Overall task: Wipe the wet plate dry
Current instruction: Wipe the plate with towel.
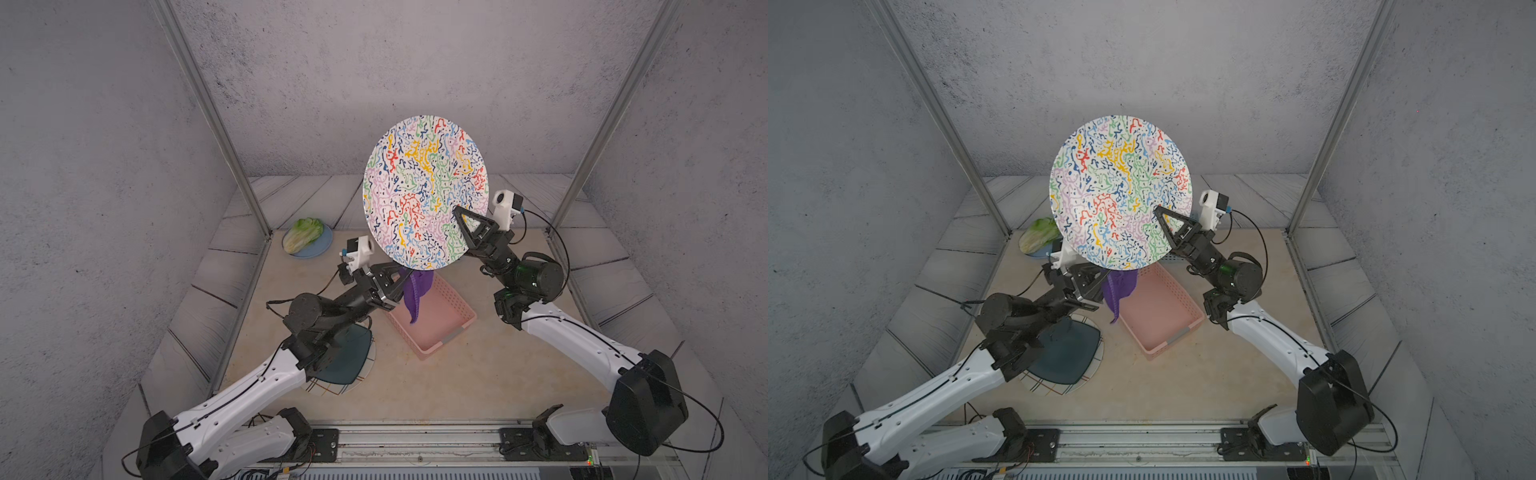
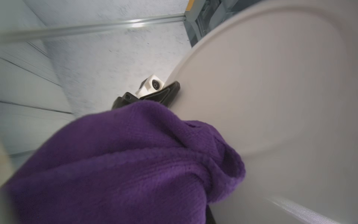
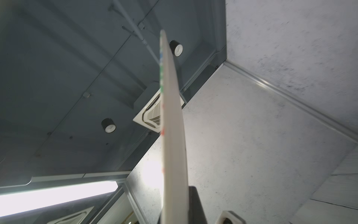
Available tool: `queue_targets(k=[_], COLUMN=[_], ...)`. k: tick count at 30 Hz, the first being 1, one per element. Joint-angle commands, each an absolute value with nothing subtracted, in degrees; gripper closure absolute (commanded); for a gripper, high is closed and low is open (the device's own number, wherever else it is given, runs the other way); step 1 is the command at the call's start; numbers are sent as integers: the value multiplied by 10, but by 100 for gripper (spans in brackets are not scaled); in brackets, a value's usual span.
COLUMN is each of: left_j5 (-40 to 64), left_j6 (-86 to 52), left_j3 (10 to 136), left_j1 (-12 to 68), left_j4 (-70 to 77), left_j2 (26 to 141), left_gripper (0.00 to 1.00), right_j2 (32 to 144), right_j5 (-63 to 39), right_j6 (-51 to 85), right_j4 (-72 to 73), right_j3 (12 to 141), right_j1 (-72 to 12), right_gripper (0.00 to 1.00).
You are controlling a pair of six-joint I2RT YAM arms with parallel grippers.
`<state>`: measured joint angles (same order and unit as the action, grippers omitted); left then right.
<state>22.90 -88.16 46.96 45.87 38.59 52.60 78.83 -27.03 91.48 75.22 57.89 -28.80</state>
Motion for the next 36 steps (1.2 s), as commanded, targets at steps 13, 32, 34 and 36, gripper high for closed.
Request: queue_targets(k=[13, 32, 34, 36], left_j5=[-103, 113, 62, 17], left_j6=[-304, -170, -207, -230], left_j3=[726, 703, 646, 623], left_j1=[463, 480, 478, 476], left_j4=[-326, -315, -306, -327], left_j2=[484, 609, 566, 546], left_gripper=[100, 100, 100, 100], right_j2=[695, 612, 603, 599], right_j5=[-324, -277, -282, -291], right_j6=[744, 571, 611, 629], right_j4=[520, 351, 381, 396], right_j3=[559, 566, 556, 552], right_j1=[-324, -439, -402, -387], right_gripper=[100, 100, 100, 100])
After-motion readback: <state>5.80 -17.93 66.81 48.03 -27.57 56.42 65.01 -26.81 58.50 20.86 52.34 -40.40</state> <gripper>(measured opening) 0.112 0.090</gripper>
